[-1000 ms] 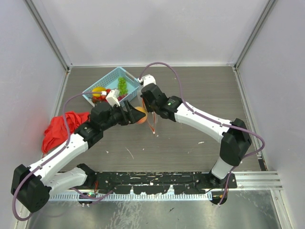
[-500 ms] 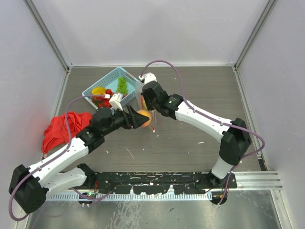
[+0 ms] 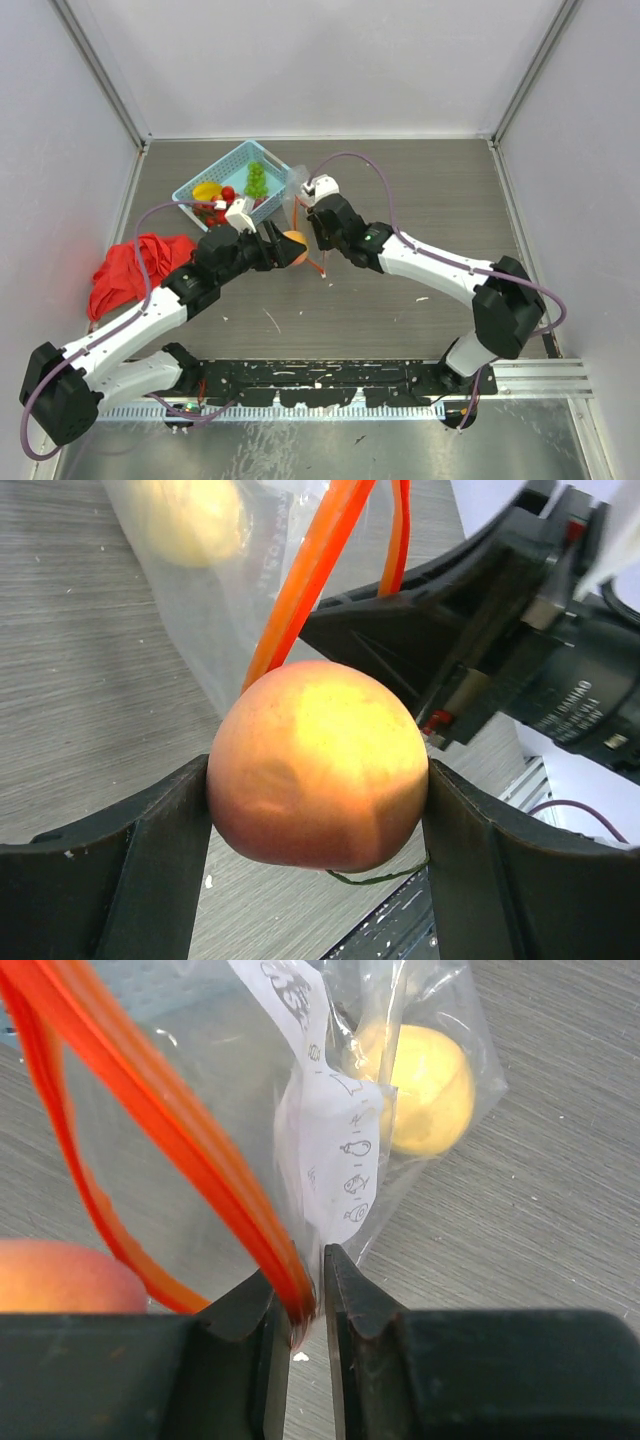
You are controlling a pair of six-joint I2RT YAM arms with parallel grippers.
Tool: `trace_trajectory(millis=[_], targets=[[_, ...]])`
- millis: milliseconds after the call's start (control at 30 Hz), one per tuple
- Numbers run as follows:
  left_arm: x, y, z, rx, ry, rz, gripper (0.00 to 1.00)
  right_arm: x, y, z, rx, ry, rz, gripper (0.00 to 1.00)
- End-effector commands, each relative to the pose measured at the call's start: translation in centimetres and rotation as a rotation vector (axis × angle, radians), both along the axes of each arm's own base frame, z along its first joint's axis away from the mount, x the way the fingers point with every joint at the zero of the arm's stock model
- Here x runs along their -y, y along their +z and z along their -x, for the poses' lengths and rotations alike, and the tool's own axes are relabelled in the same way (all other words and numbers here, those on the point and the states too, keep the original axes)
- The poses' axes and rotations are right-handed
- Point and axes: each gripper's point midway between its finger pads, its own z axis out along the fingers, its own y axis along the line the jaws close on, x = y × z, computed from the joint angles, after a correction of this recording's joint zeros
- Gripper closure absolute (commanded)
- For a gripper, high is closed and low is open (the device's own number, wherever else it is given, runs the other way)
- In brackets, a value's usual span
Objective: Place the food in the zip-top bag and seal the zipper
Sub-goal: Place the fake fruit in the zipper food storage bag.
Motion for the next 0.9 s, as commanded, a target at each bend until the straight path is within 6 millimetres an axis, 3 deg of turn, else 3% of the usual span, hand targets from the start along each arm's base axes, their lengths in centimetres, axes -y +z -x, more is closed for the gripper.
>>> trace_trajectory(millis=[0,167,367,500,733,867], targets=[[0.0,1.0,-0.7,0.031,0.025,0.011,0.53,-1.2,5.9,-0.7,0.186,0.029,-0.197,0.76],[-0.1,1.1,-0.8,0.031,0.031,0.009,0.53,-0.5,5.5,-0.5,0.242,0.027,-0.219,0.77],[0.2,1.7,-0.7,0.036,0.015,0.026,0.53,-0.4,5.0,-0.7,0.265,0.032,-0.208,0.88],[0.7,2.8,-0.6,0.054,-0.003,0.048,0.53,-0.5,6.3,-0.8,0.285,0.037,-0.223,0.99],[1.8,6.4,-0.9,0.126,-0.046,0.119,0.53,-0.8,8.1,-0.8,0.278,0.061,-0.192,0.99],[1.9,7.2,-1.7,0.159,-0.029,0.116,0.52,-0.6,8.7,-0.6,0.269,0.065,-0.185,0.99]])
